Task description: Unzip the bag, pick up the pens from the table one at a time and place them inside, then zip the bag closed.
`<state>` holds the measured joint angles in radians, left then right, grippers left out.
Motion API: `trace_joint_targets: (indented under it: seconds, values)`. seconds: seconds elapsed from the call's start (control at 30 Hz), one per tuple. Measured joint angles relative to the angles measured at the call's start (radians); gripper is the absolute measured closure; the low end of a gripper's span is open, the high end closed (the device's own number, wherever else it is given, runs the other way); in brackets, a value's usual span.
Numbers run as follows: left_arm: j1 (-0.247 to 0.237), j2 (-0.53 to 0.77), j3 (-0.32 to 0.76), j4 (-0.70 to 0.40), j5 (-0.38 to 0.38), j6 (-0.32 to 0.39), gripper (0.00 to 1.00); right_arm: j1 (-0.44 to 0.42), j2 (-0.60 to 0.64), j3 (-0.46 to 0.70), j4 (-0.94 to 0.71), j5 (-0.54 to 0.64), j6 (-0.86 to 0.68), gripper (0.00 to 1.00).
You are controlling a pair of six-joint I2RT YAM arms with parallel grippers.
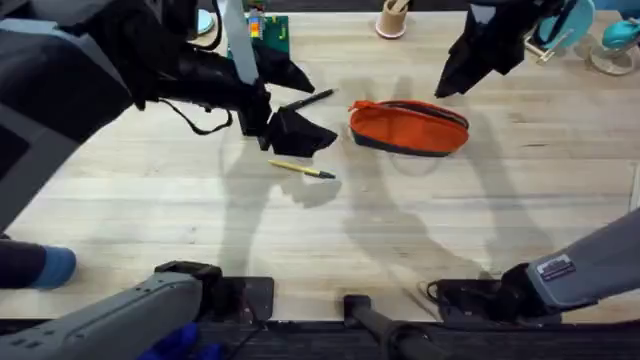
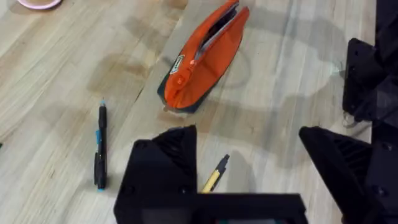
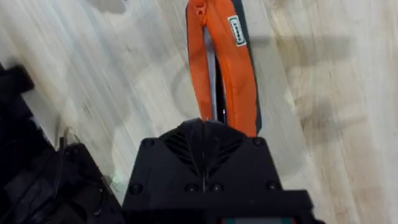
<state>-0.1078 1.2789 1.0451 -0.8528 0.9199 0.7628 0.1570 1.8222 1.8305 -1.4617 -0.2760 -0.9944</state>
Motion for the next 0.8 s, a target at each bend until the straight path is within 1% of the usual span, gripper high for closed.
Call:
trace_joint_targets:
  seconds: [0.8]
  values:
    - [0.0,0.0,0.0,0.0,0.0,0.0,0.007,0.001,0.17,-0.002,0.01,0.0,0.0,0.97]
